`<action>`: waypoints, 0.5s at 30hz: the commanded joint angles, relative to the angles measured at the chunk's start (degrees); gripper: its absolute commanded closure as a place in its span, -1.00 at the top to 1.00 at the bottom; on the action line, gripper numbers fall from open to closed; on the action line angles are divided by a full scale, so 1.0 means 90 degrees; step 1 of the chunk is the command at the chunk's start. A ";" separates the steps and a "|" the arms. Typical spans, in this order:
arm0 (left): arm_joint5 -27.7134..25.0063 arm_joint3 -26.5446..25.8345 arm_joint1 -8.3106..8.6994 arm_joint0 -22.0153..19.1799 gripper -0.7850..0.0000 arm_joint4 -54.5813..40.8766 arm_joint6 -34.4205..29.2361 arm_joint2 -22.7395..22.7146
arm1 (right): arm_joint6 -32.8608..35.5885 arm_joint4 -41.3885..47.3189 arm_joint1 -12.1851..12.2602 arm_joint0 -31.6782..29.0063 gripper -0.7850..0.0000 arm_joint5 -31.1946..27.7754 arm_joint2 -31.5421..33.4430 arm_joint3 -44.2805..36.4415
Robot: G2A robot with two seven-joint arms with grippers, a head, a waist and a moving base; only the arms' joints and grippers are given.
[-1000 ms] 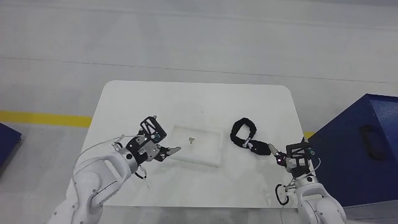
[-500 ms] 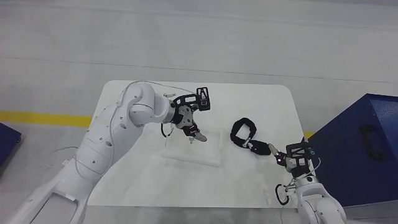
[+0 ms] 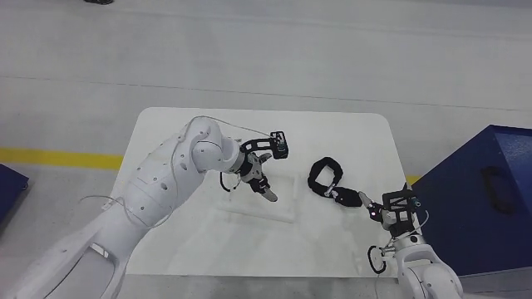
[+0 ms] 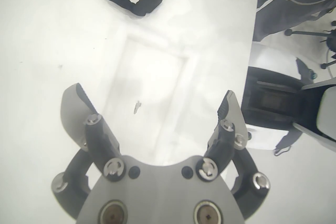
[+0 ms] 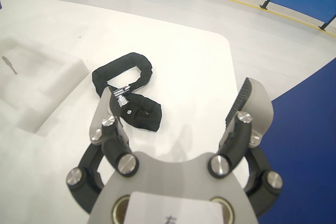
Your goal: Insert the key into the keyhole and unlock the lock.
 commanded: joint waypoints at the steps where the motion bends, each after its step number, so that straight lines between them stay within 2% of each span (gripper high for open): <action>1: 0.0297 0.0436 -0.0165 -0.0310 1.00 -0.0634 -0.0294 0.0562 | 0.0000 0.0000 0.0000 0.0000 1.00 0.0000 0.0000 0.0000; 2: 0.0429 0.0574 -0.0250 -0.0446 0.95 -0.0866 -0.0426 0.0811 | 0.0000 0.0000 0.0000 0.0000 1.00 0.0000 0.0000 0.0000; 4: 0.0533 0.0826 -0.0403 -0.0677 1.00 -0.1272 -0.0530 0.1271 | 0.0000 0.0000 0.0000 0.0000 1.00 0.0000 0.0000 0.0000; 5: 0.0543 0.0986 -0.0469 -0.0777 0.95 -0.1410 -0.0541 0.1476 | 0.0000 0.0000 0.0000 0.0000 1.00 0.0000 0.0000 0.0000; 6: 0.0616 0.1161 -0.0539 -0.0877 0.78 -0.1406 -0.0613 0.1701 | 0.0000 0.0000 0.0000 0.0000 1.00 0.0000 0.0000 0.0000; 8: 0.0675 0.1451 -0.0698 -0.1024 0.73 -0.1392 -0.0671 0.2041 | 0.0000 0.0000 0.0000 0.0000 1.00 0.0000 0.0000 0.0000; 11: 0.0681 0.1855 -0.0941 -0.1043 0.70 -0.1251 -0.0678 0.2145 | 0.0000 0.0000 0.0000 0.0000 1.00 0.0000 0.0000 0.0000; 13: 0.0701 0.2101 -0.1101 -0.1053 0.59 -0.0892 -0.0698 0.2145 | 0.0000 0.0000 0.0000 0.0000 1.00 0.0000 0.0000 0.0000; 15: 0.0600 0.2343 -0.1251 -0.1061 0.32 -0.0651 -0.0596 0.2145 | 0.0000 0.0000 0.0000 0.0000 1.00 0.0000 0.0000 0.0000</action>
